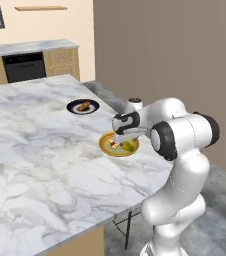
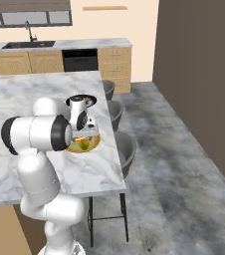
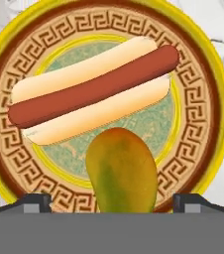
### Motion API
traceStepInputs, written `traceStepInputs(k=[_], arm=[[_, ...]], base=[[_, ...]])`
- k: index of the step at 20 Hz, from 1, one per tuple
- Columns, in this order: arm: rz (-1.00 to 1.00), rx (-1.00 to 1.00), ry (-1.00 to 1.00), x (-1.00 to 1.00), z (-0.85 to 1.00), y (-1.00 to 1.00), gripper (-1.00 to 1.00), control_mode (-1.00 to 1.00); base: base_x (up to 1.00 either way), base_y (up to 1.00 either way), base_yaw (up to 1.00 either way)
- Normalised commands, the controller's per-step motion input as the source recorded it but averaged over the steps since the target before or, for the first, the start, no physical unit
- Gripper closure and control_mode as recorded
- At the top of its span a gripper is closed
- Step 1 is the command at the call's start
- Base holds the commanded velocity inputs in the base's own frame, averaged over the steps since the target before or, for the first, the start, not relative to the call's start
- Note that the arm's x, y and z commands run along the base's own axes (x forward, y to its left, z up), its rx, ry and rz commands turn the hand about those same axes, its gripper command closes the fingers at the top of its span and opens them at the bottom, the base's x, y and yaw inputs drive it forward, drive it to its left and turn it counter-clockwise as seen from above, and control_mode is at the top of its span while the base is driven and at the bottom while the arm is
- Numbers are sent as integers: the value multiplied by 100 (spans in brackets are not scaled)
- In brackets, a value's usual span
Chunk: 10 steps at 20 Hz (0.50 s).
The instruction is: Pick up the orange and mango from the fridge and place one fruit on each plate on the dining counter.
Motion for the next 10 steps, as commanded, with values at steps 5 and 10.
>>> traceStepInputs(k=[5,10], arm=[[0,0,-27,-42,100,0,-100,-100],[0,0,-27,-63,99,0,-100,-100]], base=[[0,0,0],[0,0,0]])
